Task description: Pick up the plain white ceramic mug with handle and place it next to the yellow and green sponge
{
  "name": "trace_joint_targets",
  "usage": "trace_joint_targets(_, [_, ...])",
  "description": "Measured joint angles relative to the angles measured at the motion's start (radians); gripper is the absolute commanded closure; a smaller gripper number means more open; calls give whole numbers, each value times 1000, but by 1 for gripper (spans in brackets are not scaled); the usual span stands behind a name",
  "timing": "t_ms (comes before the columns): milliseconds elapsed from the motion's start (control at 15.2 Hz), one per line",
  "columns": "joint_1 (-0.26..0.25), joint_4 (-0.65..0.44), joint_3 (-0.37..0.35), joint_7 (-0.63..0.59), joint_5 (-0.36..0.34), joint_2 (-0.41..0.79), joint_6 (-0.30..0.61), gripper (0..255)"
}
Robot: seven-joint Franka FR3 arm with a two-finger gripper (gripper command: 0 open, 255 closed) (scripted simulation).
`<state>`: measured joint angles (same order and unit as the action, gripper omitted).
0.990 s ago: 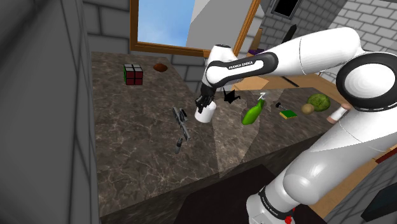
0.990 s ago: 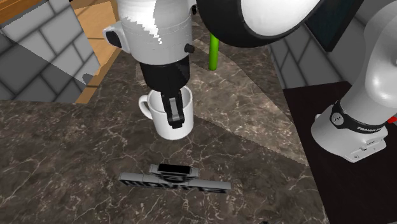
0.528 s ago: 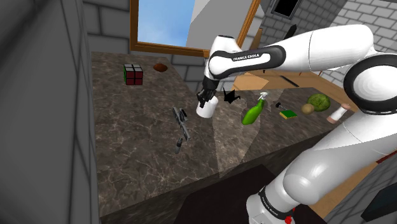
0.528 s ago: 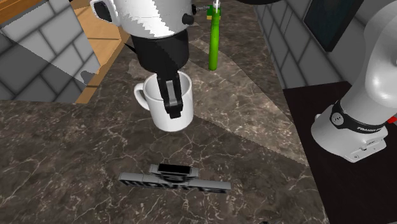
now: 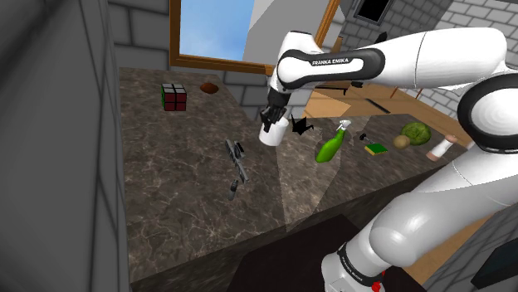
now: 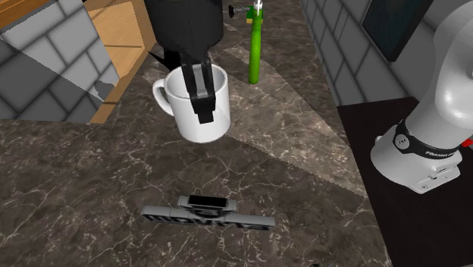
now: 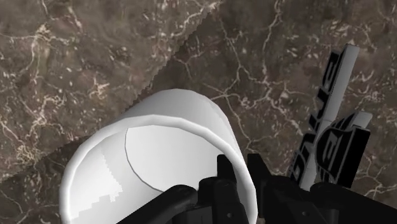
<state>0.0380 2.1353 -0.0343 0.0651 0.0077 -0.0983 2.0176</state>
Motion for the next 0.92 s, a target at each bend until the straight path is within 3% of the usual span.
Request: trace_joint_targets(924, [1,-146,2,2,1,-40,-186,255])
